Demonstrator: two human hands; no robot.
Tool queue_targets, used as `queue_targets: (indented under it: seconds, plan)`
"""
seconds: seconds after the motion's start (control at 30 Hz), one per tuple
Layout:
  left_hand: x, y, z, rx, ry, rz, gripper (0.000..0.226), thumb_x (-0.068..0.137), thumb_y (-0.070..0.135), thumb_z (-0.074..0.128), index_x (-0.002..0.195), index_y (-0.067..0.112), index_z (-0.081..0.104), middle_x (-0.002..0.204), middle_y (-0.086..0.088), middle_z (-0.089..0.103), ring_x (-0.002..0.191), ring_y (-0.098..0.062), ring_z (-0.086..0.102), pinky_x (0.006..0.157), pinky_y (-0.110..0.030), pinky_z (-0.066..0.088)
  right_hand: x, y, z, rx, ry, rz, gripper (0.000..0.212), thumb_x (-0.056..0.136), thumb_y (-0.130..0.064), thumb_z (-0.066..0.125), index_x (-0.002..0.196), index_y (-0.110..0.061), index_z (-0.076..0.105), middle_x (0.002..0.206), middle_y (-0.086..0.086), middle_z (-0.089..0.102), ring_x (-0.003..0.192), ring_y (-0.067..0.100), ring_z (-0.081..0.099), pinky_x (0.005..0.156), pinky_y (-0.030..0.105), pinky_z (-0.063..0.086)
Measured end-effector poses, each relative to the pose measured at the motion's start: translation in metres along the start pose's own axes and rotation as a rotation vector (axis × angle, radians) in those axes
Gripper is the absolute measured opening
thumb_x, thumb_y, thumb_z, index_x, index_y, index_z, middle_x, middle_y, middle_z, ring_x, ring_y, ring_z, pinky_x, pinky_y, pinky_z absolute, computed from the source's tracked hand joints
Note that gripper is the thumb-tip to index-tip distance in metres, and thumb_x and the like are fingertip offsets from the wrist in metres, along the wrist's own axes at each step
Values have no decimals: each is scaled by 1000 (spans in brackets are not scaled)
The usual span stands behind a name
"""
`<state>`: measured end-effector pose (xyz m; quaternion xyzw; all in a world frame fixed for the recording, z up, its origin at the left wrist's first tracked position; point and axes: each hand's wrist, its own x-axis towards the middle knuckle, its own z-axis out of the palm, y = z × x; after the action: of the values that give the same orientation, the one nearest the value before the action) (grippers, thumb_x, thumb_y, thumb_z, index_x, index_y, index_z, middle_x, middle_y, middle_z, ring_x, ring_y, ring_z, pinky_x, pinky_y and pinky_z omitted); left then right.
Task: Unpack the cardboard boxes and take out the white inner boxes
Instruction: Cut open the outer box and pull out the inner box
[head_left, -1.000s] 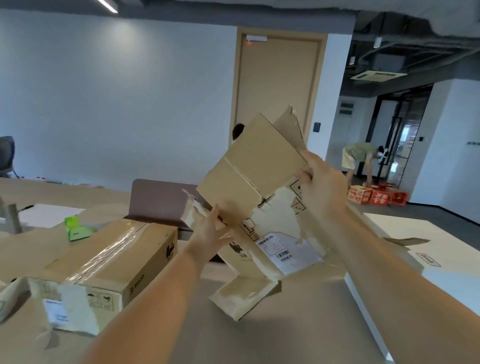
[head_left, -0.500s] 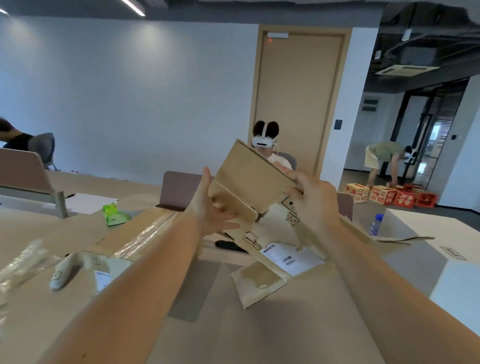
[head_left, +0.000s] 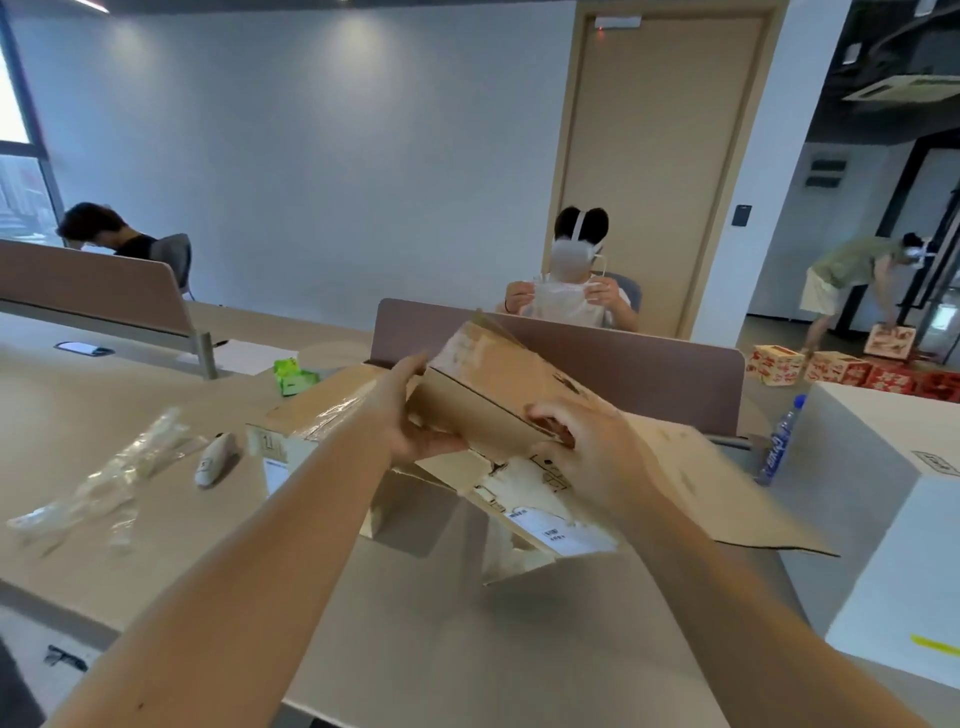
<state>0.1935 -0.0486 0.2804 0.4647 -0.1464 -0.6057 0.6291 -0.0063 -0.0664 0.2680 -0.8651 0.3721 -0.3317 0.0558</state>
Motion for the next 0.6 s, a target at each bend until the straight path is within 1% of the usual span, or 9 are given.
queue_targets:
  seconds: [0.07, 0.13, 0.23, 0.33, 0.37, 0.43, 0.47, 0.53, 0.6]
  plan:
    - [-4, -11, -11, 0, 21, -19, 72, 78, 58, 60, 123, 6, 39, 111, -17, 51, 88, -42, 55, 61, -56, 46, -12, -1, 11, 10, -52, 5, 27, 86, -17, 60, 113, -23, 63, 113, -14, 65, 103, 7, 58, 78, 8, 33]
    - [-8, -20, -23, 35, 40, -30, 69, 78, 61, 58, 117, 5, 45, 109, -17, 54, 88, -39, 57, 61, -54, 48, -22, -2, 22, 14, -119, 4, 27, 88, -19, 58, 114, -25, 61, 115, -15, 64, 105, 7, 58, 84, 16, 37]
    - [-13, -33, -45, 87, 66, -18, 42, 84, 37, 63, 110, 6, 52, 105, -17, 56, 90, -33, 59, 60, -54, 56, -32, -8, 34, 34, -203, -11, 31, 89, -14, 55, 118, -23, 60, 121, -11, 63, 110, 10, 57, 91, 20, 39]
    - [-21, -41, -68, 85, 55, 5, 11, 90, 6, 53, 96, -3, 52, 91, -19, 61, 81, -34, 61, 46, -47, 55, -40, -19, 43, 75, -240, -51, 33, 87, -10, 55, 118, -21, 61, 126, -11, 60, 116, 9, 55, 95, 18, 37]
    - [-24, -44, -74, 98, 59, 11, 7, 92, 1, 48, 89, -4, 51, 82, -20, 64, 72, -34, 65, 42, -43, 54, -42, -21, 47, 71, -258, -62, 33, 87, -11, 56, 119, -21, 61, 127, -12, 59, 118, 9, 54, 95, 17, 35]
    - [-30, -49, -89, 116, 89, 10, 15, 93, -3, 42, 80, -4, 49, 63, -19, 65, 50, -29, 66, 38, -36, 53, -45, -27, 56, 62, -296, -69, 37, 86, -11, 57, 121, -21, 60, 129, -10, 58, 119, 10, 53, 94, 17, 34]
    - [-31, -50, -97, 115, 115, 19, 14, 92, -5, 42, 80, -3, 49, 64, -17, 64, 45, -25, 65, 38, -34, 53, -47, -30, 61, 71, -311, -65, 40, 84, -10, 57, 123, -22, 58, 132, -9, 55, 122, 12, 50, 95, 19, 34]
    - [-31, -53, -116, 104, 137, 40, 11, 89, -9, 43, 89, 0, 50, 76, -14, 59, 47, -21, 65, 42, -30, 54, -52, -36, 68, 88, -363, -22, 51, 81, -15, 60, 130, -23, 50, 144, -7, 41, 132, 16, 37, 102, 23, 29]
    - [-34, -56, -134, 124, 129, 50, 17, 87, -11, 43, 94, 3, 51, 79, -12, 59, 51, -17, 65, 49, -26, 56, -60, -41, 75, 40, -446, 29, 68, 79, -30, 66, 140, -25, 36, 153, -5, 22, 138, 20, 25, 109, 28, 23]
